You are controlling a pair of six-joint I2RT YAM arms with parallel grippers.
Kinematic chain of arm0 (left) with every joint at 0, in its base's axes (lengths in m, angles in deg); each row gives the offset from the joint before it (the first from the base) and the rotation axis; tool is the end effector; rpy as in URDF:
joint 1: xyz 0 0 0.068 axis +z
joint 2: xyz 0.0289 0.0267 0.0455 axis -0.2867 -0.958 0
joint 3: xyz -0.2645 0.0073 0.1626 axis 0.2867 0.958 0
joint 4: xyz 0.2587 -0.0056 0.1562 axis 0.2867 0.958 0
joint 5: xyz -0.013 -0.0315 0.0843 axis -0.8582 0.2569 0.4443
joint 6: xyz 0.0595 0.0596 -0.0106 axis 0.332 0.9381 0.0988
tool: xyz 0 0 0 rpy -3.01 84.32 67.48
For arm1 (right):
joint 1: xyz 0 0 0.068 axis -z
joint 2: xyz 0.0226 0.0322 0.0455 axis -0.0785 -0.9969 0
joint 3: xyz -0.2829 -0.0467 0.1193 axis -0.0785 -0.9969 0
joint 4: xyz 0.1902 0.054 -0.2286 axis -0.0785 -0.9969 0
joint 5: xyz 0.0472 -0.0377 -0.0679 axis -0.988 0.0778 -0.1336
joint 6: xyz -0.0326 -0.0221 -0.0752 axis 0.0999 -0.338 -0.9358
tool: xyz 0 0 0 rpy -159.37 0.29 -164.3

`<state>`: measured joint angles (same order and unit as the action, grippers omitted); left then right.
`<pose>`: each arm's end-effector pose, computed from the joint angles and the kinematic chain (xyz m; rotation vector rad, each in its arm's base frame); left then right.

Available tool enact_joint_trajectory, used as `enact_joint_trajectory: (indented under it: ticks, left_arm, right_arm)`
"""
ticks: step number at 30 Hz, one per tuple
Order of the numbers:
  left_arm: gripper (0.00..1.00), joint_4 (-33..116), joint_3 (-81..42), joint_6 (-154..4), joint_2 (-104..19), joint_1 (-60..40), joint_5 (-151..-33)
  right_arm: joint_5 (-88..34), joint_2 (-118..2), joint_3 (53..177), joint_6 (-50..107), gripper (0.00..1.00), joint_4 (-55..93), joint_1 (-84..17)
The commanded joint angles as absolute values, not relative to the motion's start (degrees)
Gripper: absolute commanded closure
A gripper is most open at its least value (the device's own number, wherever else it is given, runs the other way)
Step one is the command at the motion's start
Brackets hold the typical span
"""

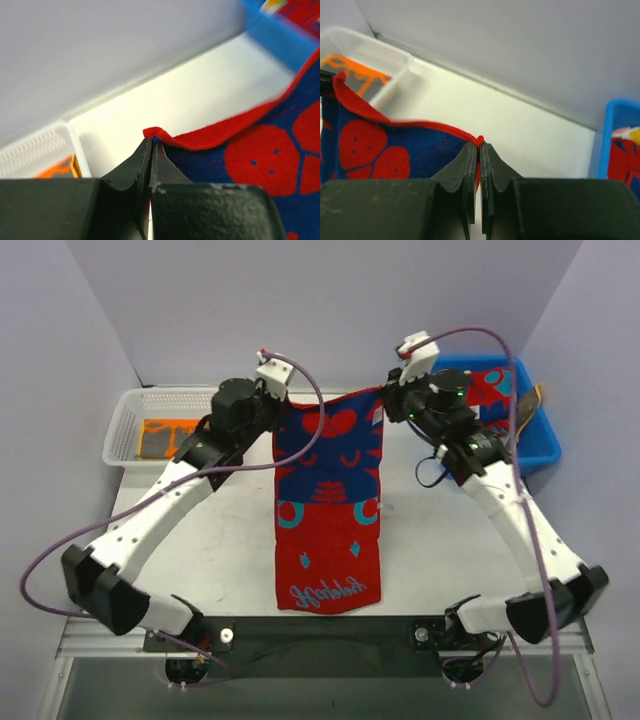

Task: Fold and stack the towels
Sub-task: Flatten out the crumpled towel, then fold the towel

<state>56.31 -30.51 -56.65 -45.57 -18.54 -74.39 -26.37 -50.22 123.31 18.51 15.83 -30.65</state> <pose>0.3215 -0.2122 0.4759 0.4946 1.6367 -0.2348 0.3130 0.1640 0.5316 -0.4680 1.3939 0.4210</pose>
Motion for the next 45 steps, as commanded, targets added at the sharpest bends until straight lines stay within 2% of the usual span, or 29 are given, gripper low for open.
enact_joint_trajectory:
  ticks: [1,9,13,17,29,39,45]
  left_arm:
    - [1.0,50.8,-28.08,-61.34,-54.5,-12.88,-73.64]
    - [1.0,45.78,-40.2,-59.75,-76.67,-7.87,-74.35]
    - [1.0,45.43,-45.22,-59.93,-83.79,-6.1,-75.58]
    - [1.0,45.16,-46.1,-59.75,-84.78,-5.75,-77.6]
    - [1.0,44.28,-27.59,-62.83,-67.83,-5.92,-83.66]
    - [1.0,51.31,-11.06,-75.11,-51.91,-8.21,-90.26]
    - [1.0,53.69,-0.59,-81.8,-46.2,-10.93,-90.43]
  right_arm:
    - [-25.54,-59.65,121.61,19.35,1.0,21.25,-27.45]
    - [-26.95,-81.44,128.11,17.41,1.0,30.31,-24.37]
    - [-28.53,-86.13,130.4,17.32,1.0,32.42,-22.96]
    - [-29.93,-86.93,129.7,18.55,1.0,33.04,-22.34]
    - [-33.63,-72.7,113.29,24.97,1.0,33.13,-22.69]
    - [-32.93,-57.24,98.35,27.25,1.0,27.77,-26.91]
    - [-33.27,-53.0,91.04,32.52,1.0,24.08,-29.1]
